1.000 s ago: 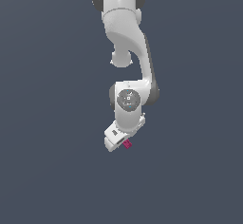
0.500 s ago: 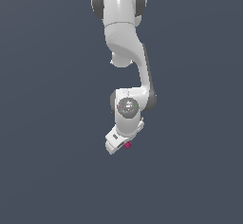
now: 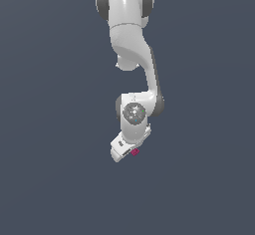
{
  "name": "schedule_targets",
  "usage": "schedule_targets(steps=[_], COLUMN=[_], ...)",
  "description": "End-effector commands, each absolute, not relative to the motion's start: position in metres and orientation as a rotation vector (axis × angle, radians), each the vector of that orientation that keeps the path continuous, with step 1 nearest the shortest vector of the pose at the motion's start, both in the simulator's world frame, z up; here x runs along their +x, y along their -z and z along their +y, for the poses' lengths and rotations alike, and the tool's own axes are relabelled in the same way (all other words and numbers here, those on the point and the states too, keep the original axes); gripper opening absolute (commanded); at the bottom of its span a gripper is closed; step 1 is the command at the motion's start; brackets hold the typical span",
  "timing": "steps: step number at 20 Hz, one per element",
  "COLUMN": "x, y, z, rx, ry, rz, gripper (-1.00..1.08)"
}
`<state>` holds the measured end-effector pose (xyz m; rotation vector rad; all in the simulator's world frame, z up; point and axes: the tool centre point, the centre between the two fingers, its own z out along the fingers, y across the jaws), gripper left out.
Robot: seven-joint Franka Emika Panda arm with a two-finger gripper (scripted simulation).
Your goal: Pick up the object and move it to a goal position.
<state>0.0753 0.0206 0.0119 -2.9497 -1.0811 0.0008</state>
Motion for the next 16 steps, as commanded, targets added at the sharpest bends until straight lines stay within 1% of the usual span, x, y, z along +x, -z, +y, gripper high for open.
schedule_targets(steps=[1, 8, 16], x=[0.075, 0.078, 0.091], y=[-0.012, -0.025, -0.079], z=[0.021, 0.028, 0.060], rx=[-2.950, -2.950, -2.949], ry=[0.000, 0.000, 0.000], rz=[-1.081, -1.081, -1.082], gripper=[-1.00, -1.00, -1.00])
